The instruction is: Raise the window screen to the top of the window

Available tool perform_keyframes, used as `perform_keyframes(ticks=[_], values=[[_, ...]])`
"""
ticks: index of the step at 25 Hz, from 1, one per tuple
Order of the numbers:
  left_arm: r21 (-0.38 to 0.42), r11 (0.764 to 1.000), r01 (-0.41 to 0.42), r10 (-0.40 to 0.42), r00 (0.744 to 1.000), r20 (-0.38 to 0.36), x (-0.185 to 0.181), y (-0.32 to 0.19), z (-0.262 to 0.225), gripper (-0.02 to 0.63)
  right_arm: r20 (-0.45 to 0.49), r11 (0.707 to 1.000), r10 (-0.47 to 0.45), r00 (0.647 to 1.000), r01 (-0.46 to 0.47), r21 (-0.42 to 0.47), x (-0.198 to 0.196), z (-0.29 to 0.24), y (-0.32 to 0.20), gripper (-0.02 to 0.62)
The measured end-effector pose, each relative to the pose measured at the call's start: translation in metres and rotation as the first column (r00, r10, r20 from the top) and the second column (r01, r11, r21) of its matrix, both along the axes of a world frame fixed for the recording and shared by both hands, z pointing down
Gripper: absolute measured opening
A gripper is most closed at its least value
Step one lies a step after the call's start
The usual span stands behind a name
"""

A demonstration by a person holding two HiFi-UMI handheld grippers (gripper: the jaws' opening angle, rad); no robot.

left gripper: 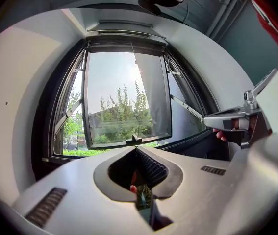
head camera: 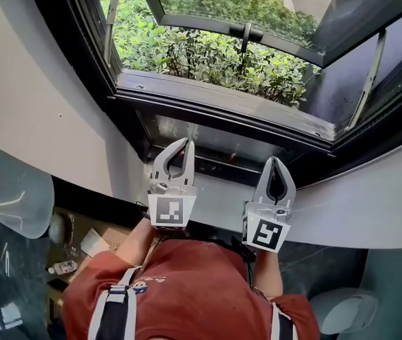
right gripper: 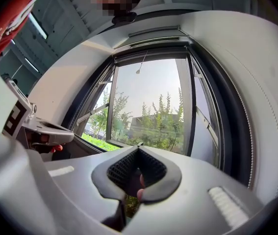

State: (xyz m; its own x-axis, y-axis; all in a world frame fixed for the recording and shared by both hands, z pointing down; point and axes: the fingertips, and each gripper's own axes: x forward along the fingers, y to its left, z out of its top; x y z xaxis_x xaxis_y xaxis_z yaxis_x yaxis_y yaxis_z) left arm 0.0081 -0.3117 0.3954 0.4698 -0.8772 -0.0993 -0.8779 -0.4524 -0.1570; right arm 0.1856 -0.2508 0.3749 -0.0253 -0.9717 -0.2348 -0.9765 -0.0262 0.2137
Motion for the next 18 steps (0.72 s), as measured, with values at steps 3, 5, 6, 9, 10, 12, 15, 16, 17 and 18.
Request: perform_keyframes(ticks=[3, 5, 6, 9, 10, 12, 15, 16, 17, 18], values=[[0.011, 1.000, -0.007, 0.007, 1.000, 0.006, 0.001, 0.001, -0.004, 0.006, -0.005, 1.000, -0.012, 1.000, 0.012, 0.029, -0.005, -0.010, 0.001, 0.009], [0.037, 0.999, -0.011, 0.010, 1.000, 0.008, 0.002, 0.002, -0.009, 0.006, -0.015, 0.999, -0.012, 1.000, 0.013, 0.036, -0.007, -0.013, 0.002, 0.009], [0.047, 0.999, -0.009, 0.008, 1.000, 0.010, 0.001, 0.003, -0.011, 0.006, -0.017, 0.999, -0.012, 1.000, 0.013, 0.038, -0.007, -0.014, 0.002, 0.009], [0.055, 0.998, -0.002, 0.002, 1.000, -0.006, 0.000, 0.004, -0.017, 0.006, -0.013, 0.999, -0.014, 1.000, 0.014, 0.046, -0.008, -0.019, 0.002, 0.009], [0.059, 0.998, -0.001, 0.002, 1.000, -0.010, 0.000, 0.005, -0.018, 0.006, -0.014, 0.999, -0.015, 1.000, 0.016, 0.047, -0.008, -0.019, 0.002, 0.009], [0.070, 0.998, -0.002, 0.003, 1.000, -0.015, 0.001, 0.006, -0.022, 0.006, -0.021, 0.998, -0.022, 1.000, 0.023, 0.055, -0.011, -0.021, 0.002, 0.009], [0.113, 0.993, -0.019, 0.019, 1.000, 0.006, 0.006, 0.007, -0.032, 0.006, -0.036, 0.999, -0.020, 0.999, 0.022, 0.046, -0.013, -0.019, 0.002, 0.009], [0.128, 0.991, -0.028, 0.025, 0.999, 0.019, 0.009, 0.008, -0.034, 0.006, -0.034, 0.999, -0.018, 0.999, 0.019, 0.037, -0.013, -0.016, 0.002, 0.009], [0.132, 0.991, -0.035, 0.031, 0.999, 0.030, 0.011, 0.009, -0.035, 0.006, -0.031, 0.999, -0.017, 0.999, 0.018, 0.026, -0.012, -0.014, 0.002, 0.009], [0.128, 0.991, -0.041, 0.036, 0.999, 0.037, 0.012, 0.010, -0.034, 0.006, -0.028, 1.000, -0.017, 0.999, 0.017, 0.018, -0.012, -0.012, 0.003, 0.009]])
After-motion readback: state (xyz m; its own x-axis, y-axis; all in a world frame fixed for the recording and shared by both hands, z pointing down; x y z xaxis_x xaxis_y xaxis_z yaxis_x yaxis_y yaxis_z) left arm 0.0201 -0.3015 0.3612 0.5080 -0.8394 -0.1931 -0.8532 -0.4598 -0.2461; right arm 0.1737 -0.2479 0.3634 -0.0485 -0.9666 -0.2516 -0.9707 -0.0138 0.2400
